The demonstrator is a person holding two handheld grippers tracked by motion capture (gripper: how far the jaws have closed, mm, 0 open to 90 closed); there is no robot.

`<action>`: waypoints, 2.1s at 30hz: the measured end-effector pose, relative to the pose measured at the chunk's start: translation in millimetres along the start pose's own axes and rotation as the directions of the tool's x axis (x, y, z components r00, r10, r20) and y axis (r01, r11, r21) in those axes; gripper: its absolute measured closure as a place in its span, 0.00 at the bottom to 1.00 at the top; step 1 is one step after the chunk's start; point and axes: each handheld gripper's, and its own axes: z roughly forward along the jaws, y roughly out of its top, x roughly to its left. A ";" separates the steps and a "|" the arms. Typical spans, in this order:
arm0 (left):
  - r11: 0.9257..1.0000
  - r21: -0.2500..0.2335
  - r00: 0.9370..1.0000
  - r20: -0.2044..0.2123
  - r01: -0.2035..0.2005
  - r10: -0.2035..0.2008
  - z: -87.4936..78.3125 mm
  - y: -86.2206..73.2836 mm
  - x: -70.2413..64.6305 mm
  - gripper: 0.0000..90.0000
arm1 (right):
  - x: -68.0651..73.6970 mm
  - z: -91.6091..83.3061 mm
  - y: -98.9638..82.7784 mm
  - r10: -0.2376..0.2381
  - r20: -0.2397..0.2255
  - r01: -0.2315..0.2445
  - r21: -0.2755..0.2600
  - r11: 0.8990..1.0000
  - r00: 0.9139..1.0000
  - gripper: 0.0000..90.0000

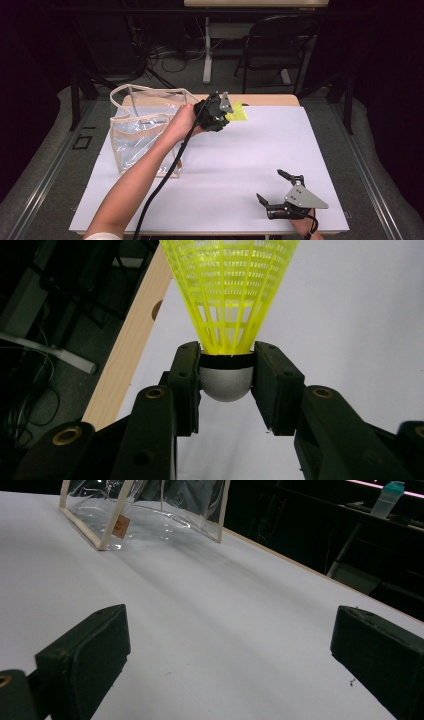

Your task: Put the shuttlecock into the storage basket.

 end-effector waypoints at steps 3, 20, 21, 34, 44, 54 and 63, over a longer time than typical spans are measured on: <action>1.000 -0.001 1.000 -0.001 -0.002 0.002 -1.3 0.9 0.9 0.72 | 0.0 0.1 -0.1 0.001 0.000 -0.001 0.001 1.000 1.000 0.02; 1.000 -0.018 1.000 -0.022 0.004 -0.005 -12.0 3.1 10.4 0.72 | -0.3 0.0 -0.2 0.000 0.000 0.000 0.003 1.000 1.000 0.02; 1.000 -0.018 1.000 -0.022 0.004 -0.005 -12.0 3.1 10.4 0.72 | -0.3 0.0 -0.2 0.000 0.000 0.000 0.003 1.000 1.000 0.02; 1.000 -0.024 0.999 -0.040 0.001 -0.002 -20.3 4.4 15.7 0.72 | -0.5 -0.3 -0.2 0.001 0.002 -0.001 0.005 1.000 1.000 0.02; 1.000 -0.023 0.999 -0.052 0.006 -0.008 -26.8 2.2 20.8 0.72 | -0.4 -0.2 -0.2 0.001 0.002 -0.001 0.004 1.000 1.000 0.02; 0.999 -0.028 0.997 -0.075 0.019 -0.021 -35.0 -1.7 27.2 0.72 | -1.1 0.1 -0.6 -0.003 0.005 0.003 0.010 1.000 1.000 0.02; 0.999 -0.035 0.996 -0.085 0.033 -0.036 -42.7 -5.5 32.1 0.72 | -1.1 0.2 -0.6 -0.005 0.005 0.005 0.011 1.000 1.000 0.02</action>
